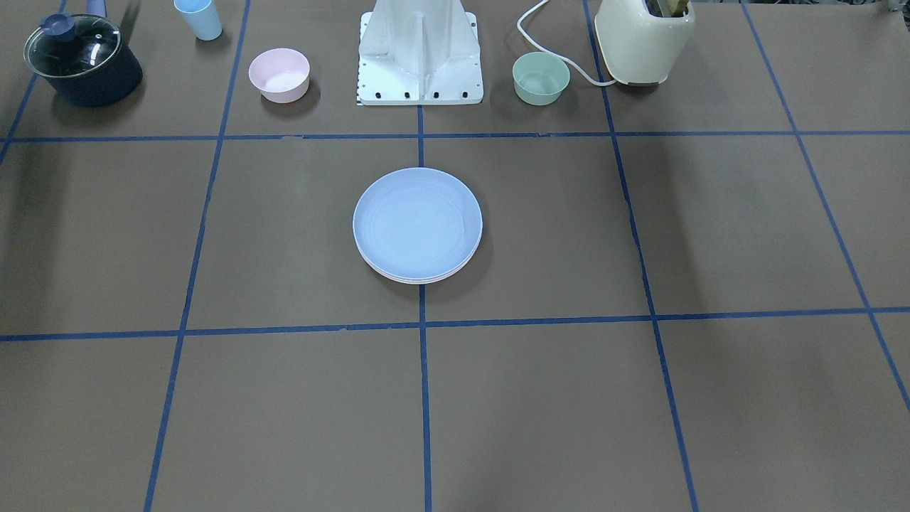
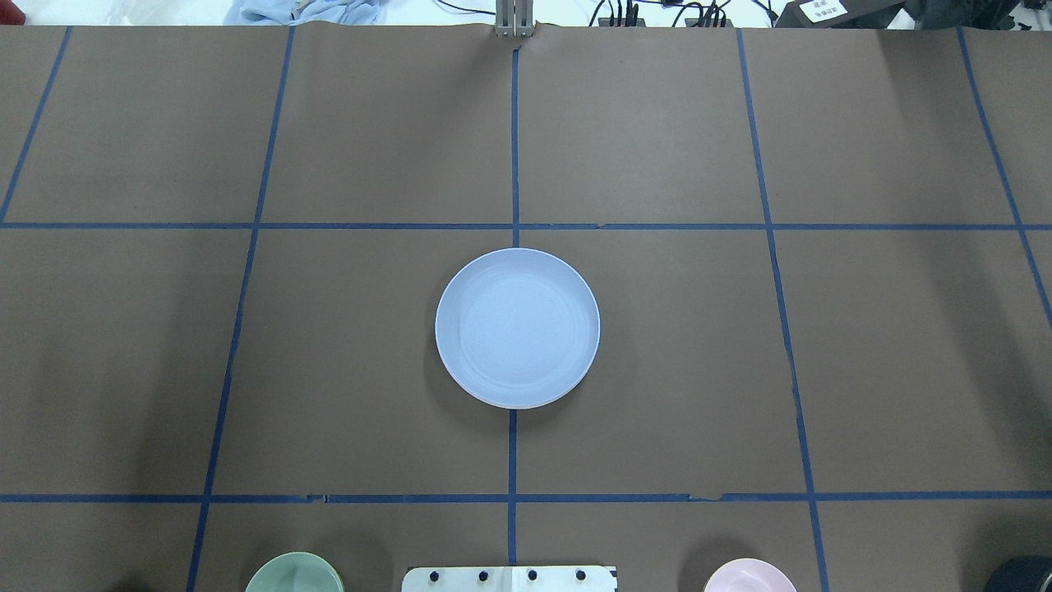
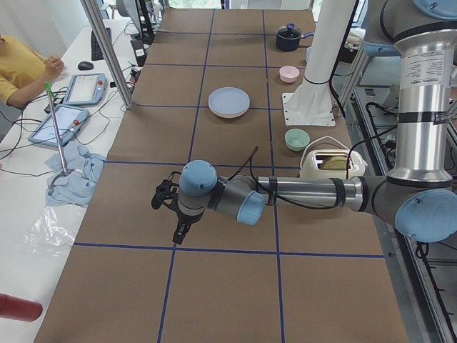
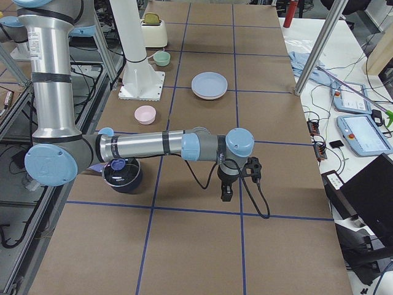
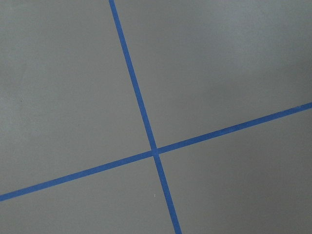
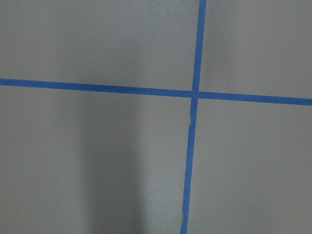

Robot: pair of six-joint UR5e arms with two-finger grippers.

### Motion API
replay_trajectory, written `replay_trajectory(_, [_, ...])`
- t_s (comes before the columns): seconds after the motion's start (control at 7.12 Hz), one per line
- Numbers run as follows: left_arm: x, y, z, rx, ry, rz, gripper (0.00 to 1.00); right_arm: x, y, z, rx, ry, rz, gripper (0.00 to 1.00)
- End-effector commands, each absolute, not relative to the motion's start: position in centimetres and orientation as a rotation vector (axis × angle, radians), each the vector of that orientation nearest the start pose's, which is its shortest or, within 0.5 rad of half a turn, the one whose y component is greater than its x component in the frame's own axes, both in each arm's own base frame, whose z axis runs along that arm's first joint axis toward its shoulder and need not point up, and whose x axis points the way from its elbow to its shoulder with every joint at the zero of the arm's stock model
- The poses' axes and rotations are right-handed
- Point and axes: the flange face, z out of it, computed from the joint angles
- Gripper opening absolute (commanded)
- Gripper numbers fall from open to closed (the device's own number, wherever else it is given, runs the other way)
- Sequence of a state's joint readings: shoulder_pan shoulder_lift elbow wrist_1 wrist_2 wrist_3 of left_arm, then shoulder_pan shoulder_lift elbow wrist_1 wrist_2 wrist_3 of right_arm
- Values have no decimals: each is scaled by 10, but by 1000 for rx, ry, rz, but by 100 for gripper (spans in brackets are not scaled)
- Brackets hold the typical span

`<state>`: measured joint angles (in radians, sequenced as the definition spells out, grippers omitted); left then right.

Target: Stack three plates with pink and blue

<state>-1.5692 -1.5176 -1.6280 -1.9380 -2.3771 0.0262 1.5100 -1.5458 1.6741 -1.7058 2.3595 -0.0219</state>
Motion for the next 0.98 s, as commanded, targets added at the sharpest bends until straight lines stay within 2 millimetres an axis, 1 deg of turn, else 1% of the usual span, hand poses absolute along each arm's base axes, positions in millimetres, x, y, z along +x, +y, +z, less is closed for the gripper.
replay_trajectory(0.0, [-61, -486, 612, 364, 792, 177, 99, 31, -502, 608, -21, -788, -78, 100])
replay_trajectory(0.56, [-61, -486, 611, 374, 791, 189, 99, 30, -502, 610, -26, -790, -81, 100])
replay_trajectory(0.84, [-61, -489, 607, 375, 791, 180, 99, 29, -502, 612, -30, -800, -76, 100])
